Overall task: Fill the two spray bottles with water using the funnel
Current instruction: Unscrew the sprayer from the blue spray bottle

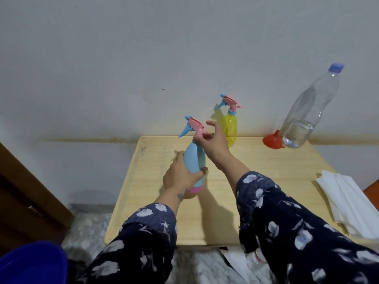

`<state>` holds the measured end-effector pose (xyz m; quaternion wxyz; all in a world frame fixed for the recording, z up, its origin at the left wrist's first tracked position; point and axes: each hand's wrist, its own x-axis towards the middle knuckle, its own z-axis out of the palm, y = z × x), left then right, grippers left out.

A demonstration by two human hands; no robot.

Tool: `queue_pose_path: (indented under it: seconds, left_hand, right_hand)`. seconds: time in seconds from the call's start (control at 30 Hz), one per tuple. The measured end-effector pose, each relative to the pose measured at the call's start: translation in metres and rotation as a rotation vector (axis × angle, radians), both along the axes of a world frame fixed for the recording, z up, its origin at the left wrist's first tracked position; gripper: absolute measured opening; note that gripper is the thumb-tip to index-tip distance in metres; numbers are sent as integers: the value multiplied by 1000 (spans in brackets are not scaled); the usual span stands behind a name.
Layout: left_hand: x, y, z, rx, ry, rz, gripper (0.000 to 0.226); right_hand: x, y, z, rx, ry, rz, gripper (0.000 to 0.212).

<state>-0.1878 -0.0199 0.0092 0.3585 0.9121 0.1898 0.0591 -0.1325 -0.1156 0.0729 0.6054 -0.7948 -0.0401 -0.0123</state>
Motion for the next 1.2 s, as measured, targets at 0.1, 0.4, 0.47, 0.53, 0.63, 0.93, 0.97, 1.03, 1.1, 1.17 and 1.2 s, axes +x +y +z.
queue_pose_path:
  seconds: [0.1,0.4,0.47,0.53,0.63,0.93,0.97,1.03,1.1,1.17,1.2]
  left_hand:
    - [-5,-1,-3,-7,5,-7,72]
    - [-17,-5,-17,-139,14,-141,74]
    - [-24,-5,-25,-185,23,-166,77]
    - [-28,-6,-31,-221,15,-167,75]
    - [-29,-9,-36,-287,-44,-183,73]
    - [-25,-19,-47,-346,-94,-156,79]
    - [-24,-19,-49,-362,-99,-152,80]
    - [-21,-21,-52,-392,-116,-149,82]
    - [-21,-24,-56,-397,-128,-150,84]
    - [-23,-28,-59,-392,-134,-143,84]
    - [-24,-30,-61,-387,-136,-139,84]
  right_hand:
    - [-5,-6,0,-77,-66,130,48]
    - [1,-21,-1,-24,-97,-43,56]
    - [7,-30,4,55,-85,-105,57]
    - [15,-41,13,76,-85,-139,58]
    - [28,-62,31,49,-104,-196,57]
    - [39,-108,21,-112,31,-207,58]
    - [35,-111,9,-155,75,-182,60]
    - [25,-116,-18,-239,162,-149,62]
    - [13,-121,-46,-306,257,-125,62]
    - [2,-128,-70,-362,336,-109,62]
    - [-3,-131,-80,-392,361,-104,61]
